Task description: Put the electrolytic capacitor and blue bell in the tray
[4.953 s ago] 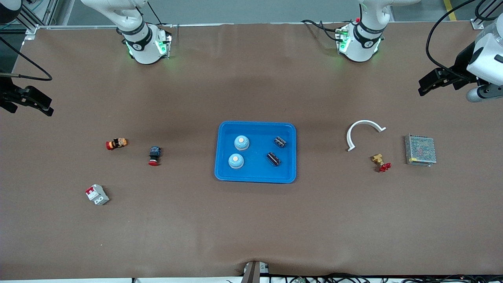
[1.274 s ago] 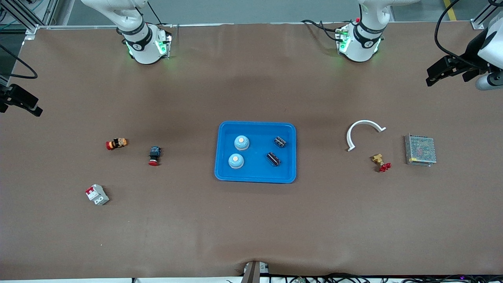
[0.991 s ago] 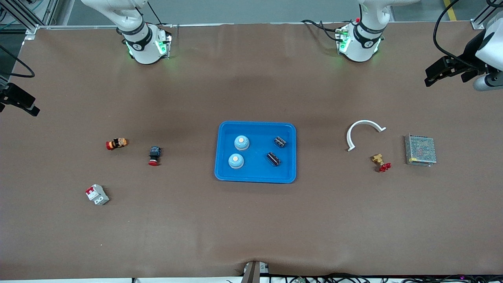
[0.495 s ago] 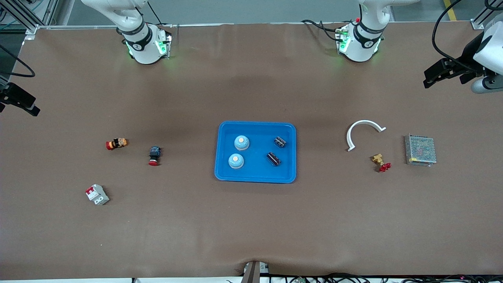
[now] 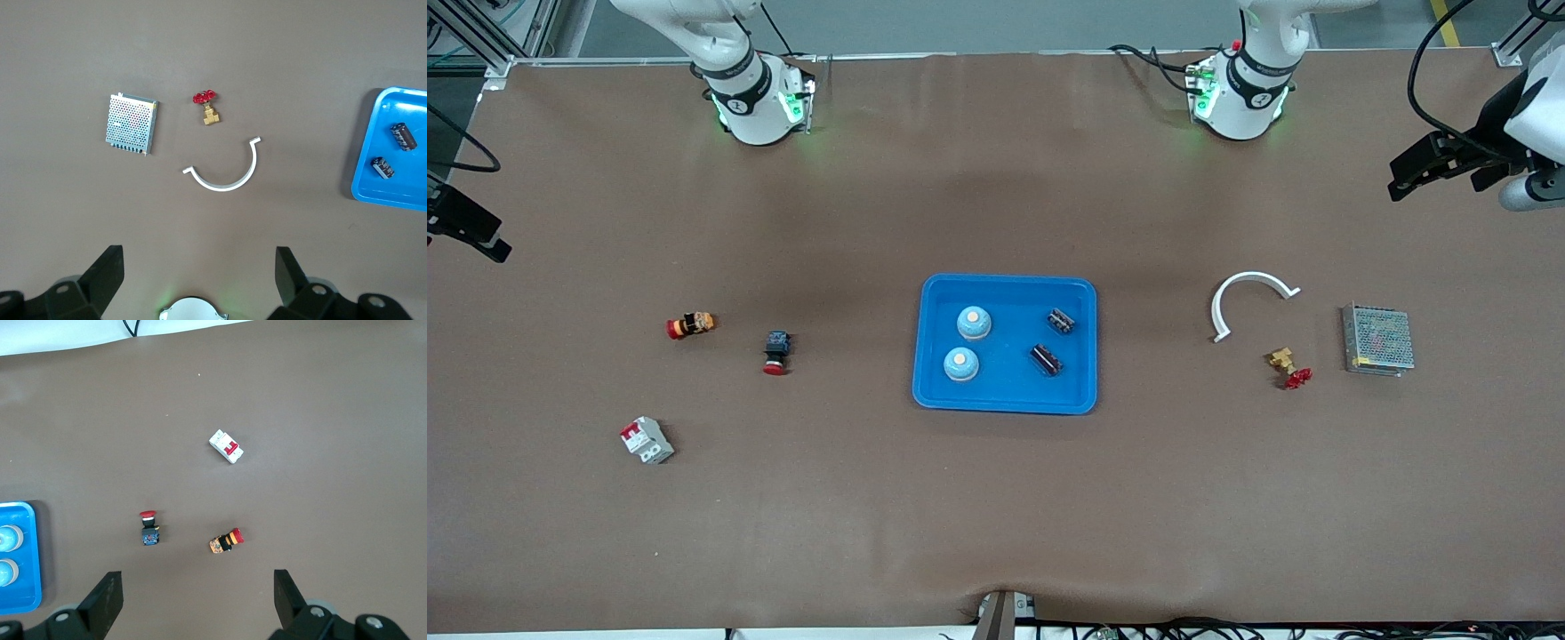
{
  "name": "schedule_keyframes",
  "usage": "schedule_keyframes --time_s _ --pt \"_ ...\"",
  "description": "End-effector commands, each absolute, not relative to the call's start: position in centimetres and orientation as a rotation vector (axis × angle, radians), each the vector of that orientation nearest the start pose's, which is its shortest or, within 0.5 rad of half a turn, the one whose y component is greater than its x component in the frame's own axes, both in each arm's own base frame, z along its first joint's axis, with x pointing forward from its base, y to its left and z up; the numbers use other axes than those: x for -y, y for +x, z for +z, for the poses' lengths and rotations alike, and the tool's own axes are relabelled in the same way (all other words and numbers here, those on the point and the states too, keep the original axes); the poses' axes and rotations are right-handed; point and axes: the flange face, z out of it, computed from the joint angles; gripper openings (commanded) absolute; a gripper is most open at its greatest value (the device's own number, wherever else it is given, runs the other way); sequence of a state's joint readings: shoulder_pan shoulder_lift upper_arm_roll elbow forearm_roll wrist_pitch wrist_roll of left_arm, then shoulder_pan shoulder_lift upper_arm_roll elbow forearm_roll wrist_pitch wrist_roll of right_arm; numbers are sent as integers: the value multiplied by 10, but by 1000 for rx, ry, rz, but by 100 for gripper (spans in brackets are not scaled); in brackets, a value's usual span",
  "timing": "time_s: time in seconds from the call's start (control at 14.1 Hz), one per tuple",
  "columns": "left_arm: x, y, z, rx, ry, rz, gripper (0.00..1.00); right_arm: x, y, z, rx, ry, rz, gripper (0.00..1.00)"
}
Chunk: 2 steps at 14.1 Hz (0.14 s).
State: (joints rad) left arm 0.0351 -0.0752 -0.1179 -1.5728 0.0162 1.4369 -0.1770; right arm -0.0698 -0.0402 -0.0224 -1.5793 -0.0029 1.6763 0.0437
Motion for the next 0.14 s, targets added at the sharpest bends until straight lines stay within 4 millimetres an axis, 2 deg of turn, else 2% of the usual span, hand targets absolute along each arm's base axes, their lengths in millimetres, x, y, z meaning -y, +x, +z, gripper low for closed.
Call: schedule_keyframes --time_s 0.0,0.07 --pt "44 518 657 129 -3094 81 100 53 555 656 -216 -3118 -219 100" --pt "44 518 656 127 -3094 83 100 53 555 656 -216 -3118 -219 100"
